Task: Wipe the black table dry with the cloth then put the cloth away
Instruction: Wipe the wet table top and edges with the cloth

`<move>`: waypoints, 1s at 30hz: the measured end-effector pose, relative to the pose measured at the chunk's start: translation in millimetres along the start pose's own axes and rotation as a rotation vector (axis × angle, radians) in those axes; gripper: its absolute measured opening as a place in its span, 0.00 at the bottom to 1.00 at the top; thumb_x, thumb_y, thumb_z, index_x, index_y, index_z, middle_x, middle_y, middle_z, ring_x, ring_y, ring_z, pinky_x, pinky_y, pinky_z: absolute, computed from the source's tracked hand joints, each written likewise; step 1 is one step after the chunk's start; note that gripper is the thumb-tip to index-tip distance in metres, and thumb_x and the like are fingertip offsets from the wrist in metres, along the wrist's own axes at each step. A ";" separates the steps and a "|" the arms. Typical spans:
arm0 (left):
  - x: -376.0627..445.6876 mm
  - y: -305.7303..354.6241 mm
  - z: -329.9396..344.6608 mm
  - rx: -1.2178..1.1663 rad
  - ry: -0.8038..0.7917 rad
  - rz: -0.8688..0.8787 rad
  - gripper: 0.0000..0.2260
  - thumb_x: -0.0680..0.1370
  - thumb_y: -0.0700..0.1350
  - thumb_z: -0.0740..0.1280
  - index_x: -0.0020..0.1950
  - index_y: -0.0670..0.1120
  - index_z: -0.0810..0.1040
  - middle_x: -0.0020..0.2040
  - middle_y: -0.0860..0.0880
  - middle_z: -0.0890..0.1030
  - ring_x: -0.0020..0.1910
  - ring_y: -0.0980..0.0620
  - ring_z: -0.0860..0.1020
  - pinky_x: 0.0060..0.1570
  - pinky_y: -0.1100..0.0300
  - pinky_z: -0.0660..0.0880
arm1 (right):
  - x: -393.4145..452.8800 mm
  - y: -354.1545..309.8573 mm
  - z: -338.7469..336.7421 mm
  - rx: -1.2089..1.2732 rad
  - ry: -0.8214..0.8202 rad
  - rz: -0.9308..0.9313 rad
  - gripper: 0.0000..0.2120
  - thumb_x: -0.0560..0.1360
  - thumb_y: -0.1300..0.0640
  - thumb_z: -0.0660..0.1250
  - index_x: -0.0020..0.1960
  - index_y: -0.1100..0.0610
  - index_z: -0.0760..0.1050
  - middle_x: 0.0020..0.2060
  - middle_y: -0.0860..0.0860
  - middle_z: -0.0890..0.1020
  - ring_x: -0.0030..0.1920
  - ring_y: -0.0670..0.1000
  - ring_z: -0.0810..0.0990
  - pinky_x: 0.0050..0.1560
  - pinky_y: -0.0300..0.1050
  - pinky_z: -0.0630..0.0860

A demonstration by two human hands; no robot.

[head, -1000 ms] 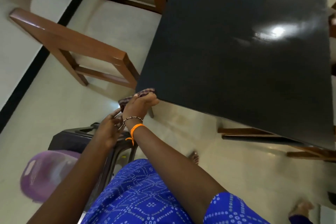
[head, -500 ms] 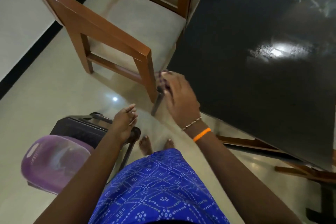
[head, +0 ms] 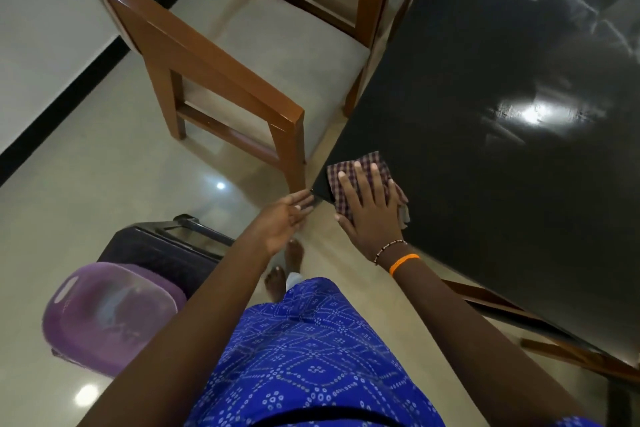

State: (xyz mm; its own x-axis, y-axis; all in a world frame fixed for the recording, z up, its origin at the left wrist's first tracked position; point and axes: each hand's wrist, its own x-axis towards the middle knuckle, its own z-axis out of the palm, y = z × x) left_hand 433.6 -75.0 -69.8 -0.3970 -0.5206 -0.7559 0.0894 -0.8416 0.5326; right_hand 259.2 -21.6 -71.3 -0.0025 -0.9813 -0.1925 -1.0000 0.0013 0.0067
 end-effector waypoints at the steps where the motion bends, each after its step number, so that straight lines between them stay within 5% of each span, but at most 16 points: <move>1: 0.8 4.0 -0.8 -0.007 0.003 0.002 0.22 0.78 0.31 0.50 0.71 0.41 0.64 0.70 0.45 0.70 0.66 0.50 0.70 0.61 0.59 0.66 | 5.8 -5.3 0.0 -0.018 0.004 -0.012 0.33 0.73 0.41 0.51 0.74 0.51 0.53 0.74 0.59 0.61 0.74 0.63 0.56 0.68 0.67 0.59; 4: 5.4 19.1 -4.9 -0.021 0.037 0.007 0.21 0.78 0.30 0.50 0.70 0.39 0.66 0.68 0.44 0.72 0.61 0.52 0.72 0.50 0.64 0.72 | 27.2 -20.0 -2.2 -0.086 0.046 -0.066 0.33 0.70 0.43 0.54 0.73 0.51 0.56 0.72 0.59 0.65 0.72 0.62 0.56 0.65 0.66 0.63; 10: 20.0 40.4 -13.8 -0.036 0.133 -0.006 0.21 0.77 0.31 0.50 0.68 0.40 0.68 0.66 0.46 0.74 0.59 0.53 0.74 0.54 0.61 0.69 | 50.6 -31.8 4.1 -0.118 0.171 -0.211 0.38 0.61 0.45 0.72 0.67 0.51 0.63 0.67 0.56 0.67 0.69 0.60 0.60 0.62 0.65 0.68; 13: 21.5 46.2 -13.2 -0.026 0.163 -0.009 0.19 0.79 0.33 0.51 0.68 0.41 0.68 0.63 0.47 0.74 0.53 0.54 0.76 0.56 0.59 0.69 | 59.6 -34.7 6.3 -0.143 0.235 -0.265 0.32 0.57 0.44 0.75 0.59 0.50 0.74 0.58 0.53 0.79 0.64 0.58 0.64 0.58 0.63 0.72; 19: 15.8 57.1 -22.1 -0.107 0.279 -0.022 0.16 0.80 0.36 0.55 0.67 0.44 0.70 0.55 0.49 0.76 0.46 0.55 0.74 0.52 0.60 0.70 | 91.9 -61.4 -14.1 -0.051 0.126 -0.318 0.20 0.57 0.44 0.76 0.47 0.49 0.79 0.42 0.48 0.82 0.47 0.51 0.79 0.49 0.52 0.76; 23: 3.2 83.1 -50.9 -0.294 0.322 0.062 0.16 0.79 0.36 0.57 0.66 0.44 0.70 0.52 0.49 0.76 0.45 0.53 0.75 0.48 0.60 0.73 | 143.0 -67.9 -48.1 0.543 -0.175 -0.174 0.13 0.76 0.53 0.62 0.57 0.59 0.73 0.53 0.59 0.79 0.54 0.58 0.77 0.54 0.49 0.70; 25: -5.1 103.9 -63.8 -0.283 0.333 0.076 0.12 0.80 0.38 0.56 0.61 0.43 0.72 0.57 0.46 0.75 0.47 0.51 0.76 0.47 0.59 0.75 | 166.8 -71.7 -67.5 0.921 -0.257 -0.050 0.13 0.77 0.56 0.62 0.56 0.64 0.73 0.53 0.63 0.80 0.52 0.58 0.78 0.53 0.47 0.72; 27: -14.9 123.4 -68.5 -0.173 0.267 0.041 0.12 0.81 0.43 0.55 0.60 0.42 0.74 0.58 0.45 0.77 0.48 0.52 0.77 0.49 0.59 0.74 | 181.3 -76.9 -83.6 1.230 -0.318 0.063 0.13 0.77 0.57 0.63 0.57 0.64 0.75 0.55 0.64 0.80 0.56 0.61 0.78 0.61 0.55 0.74; 30: -22.9 147.7 -72.2 -0.041 0.156 0.062 0.19 0.82 0.53 0.51 0.58 0.43 0.75 0.58 0.45 0.79 0.51 0.51 0.78 0.52 0.58 0.73 | 198.6 -95.4 -101.8 1.506 -0.446 0.029 0.13 0.76 0.57 0.62 0.58 0.59 0.76 0.58 0.62 0.79 0.58 0.58 0.78 0.66 0.58 0.70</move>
State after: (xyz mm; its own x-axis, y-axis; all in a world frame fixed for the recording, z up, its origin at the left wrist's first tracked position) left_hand 521.9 -197.7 -1.3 -0.2433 -0.5846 -0.7740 0.1480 -0.8110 0.5660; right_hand 354.7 -236.2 -10.3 0.2494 -0.8441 -0.4747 -0.0863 0.4689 -0.8790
